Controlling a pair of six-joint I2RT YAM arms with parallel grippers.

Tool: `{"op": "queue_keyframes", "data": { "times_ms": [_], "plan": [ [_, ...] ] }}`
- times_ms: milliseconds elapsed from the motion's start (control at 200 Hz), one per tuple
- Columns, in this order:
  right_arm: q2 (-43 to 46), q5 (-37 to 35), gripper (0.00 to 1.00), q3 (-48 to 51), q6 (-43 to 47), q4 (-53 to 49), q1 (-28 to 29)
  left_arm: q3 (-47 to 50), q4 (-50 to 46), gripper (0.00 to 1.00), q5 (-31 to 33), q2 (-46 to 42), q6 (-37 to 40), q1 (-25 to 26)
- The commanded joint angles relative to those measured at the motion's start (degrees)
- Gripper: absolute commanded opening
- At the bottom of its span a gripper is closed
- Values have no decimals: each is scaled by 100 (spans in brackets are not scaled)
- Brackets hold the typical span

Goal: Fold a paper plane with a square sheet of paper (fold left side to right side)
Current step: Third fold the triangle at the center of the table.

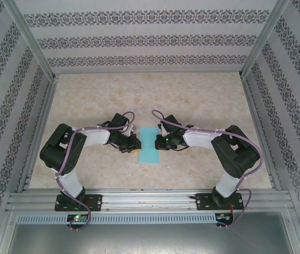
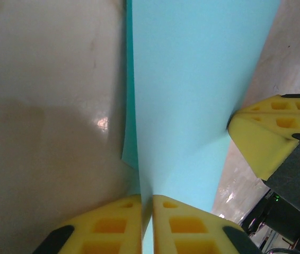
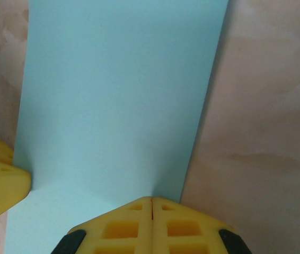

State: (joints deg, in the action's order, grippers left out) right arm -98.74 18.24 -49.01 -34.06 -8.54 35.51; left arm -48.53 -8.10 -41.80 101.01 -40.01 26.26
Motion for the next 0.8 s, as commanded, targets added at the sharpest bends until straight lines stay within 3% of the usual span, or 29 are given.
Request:
{"op": "queue_keyframes", "data": {
  "times_ms": [0, 105, 235, 340, 450, 655, 794],
  "plan": [
    [-88, -292, 0, 60, 118, -247, 34, -17, 63, 8, 2, -88, -34, 50],
    [102, -347, 0, 7, 234, -228, 4, 52, 80, 2, 20, -175, -148, 54],
    [545, -492, 17, -64, 550, -240, -15, 164, 280, 0, -12, -281, -507, 60],
    [1072, -804, 38, 79, 872, -250, 41, 327, 527, 0, 29, -399, -908, 56],
    [1693, -1203, 48, 403, 1251, -230, 221, 492, 706, 0, 2, -485, -1276, 64],
    [2418, -2345, 63, 970, 1914, -125, 1458, 608, 891, 0, -186, -479, -1619, 63],
    [2329, -3030, 65, 1226, 2201, 29, 2367, 584, 831, 0, -238, -477, -1603, 64]
  ]
}}
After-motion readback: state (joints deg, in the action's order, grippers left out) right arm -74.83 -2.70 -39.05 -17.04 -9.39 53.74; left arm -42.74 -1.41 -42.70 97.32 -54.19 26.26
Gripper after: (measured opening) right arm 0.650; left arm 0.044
